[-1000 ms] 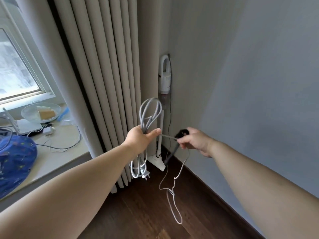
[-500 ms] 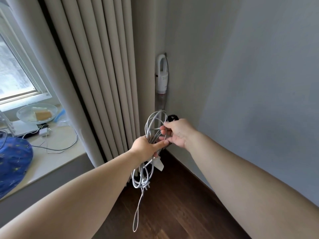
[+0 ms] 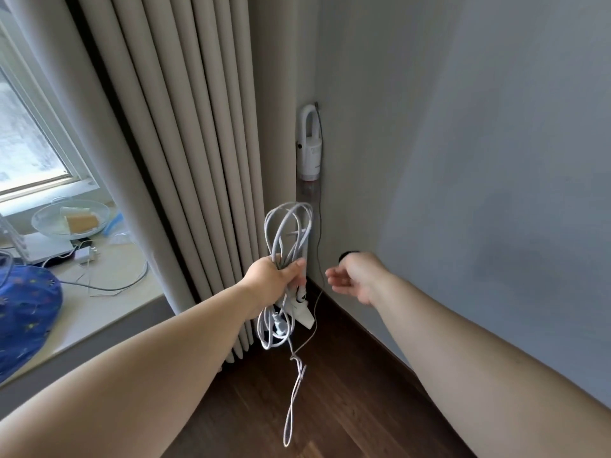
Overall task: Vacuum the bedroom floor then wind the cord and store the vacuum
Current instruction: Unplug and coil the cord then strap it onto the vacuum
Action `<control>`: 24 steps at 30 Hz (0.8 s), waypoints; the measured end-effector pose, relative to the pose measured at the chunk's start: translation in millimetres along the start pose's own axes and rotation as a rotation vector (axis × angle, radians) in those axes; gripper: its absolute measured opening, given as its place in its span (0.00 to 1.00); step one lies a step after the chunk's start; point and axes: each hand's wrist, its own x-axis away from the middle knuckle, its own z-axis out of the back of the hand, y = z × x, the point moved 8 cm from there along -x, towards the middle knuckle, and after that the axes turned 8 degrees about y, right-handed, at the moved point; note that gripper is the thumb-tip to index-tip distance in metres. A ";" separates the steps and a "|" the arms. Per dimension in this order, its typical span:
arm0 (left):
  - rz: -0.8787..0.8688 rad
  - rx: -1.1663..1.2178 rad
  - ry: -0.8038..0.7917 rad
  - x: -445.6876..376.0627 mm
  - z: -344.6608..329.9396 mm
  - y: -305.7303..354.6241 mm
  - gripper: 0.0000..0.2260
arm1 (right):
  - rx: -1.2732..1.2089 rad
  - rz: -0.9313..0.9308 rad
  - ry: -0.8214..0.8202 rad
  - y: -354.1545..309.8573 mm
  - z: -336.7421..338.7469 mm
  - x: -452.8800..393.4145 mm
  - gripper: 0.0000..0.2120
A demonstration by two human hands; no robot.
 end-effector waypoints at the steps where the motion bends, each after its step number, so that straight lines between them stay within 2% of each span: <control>1: 0.003 0.064 -0.003 -0.6 1.9 2.9 0.13 | 0.060 -0.008 -0.038 8.6 -4.0 0.2 0.18; 4: -0.037 0.214 -0.012 0.2 5.0 17.8 0.12 | 0.125 0.020 -0.222 23.8 -29.7 4.8 0.26; 7: -0.117 0.307 0.036 2.4 13.9 36.2 0.12 | 0.191 0.043 -0.383 32.3 -55.9 12.8 0.19; 10: -0.172 0.346 0.097 -0.7 25.7 45.6 0.12 | 0.297 -0.005 -0.565 53.8 -74.3 16.2 0.27; 12: -0.182 0.391 0.131 -5.6 34.5 44.5 0.13 | 0.330 -0.004 -0.601 58.3 -74.7 18.0 0.20; 14: -0.160 0.435 0.173 -10.9 43.0 39.7 0.14 | 0.359 0.013 -0.582 55.9 -69.6 19.6 0.10; 15: -0.147 0.451 0.200 -12.4 47.8 37.3 0.14 | 0.358 0.020 -0.569 54.5 -65.8 19.2 0.09; 18: -0.109 0.498 0.285 -18.4 62.1 26.2 0.15 | 0.330 0.053 -0.498 47.3 -50.1 12.1 0.08; 21: -0.064 0.522 0.368 -25.9 74.1 9.5 0.15 | 0.347 0.115 -0.346 41.8 -24.0 -1.7 0.10; 24: -0.022 0.530 0.490 -32.2 91.9 -5.5 0.14 | 0.608 0.193 -0.214 46.6 10.8 -18.4 0.11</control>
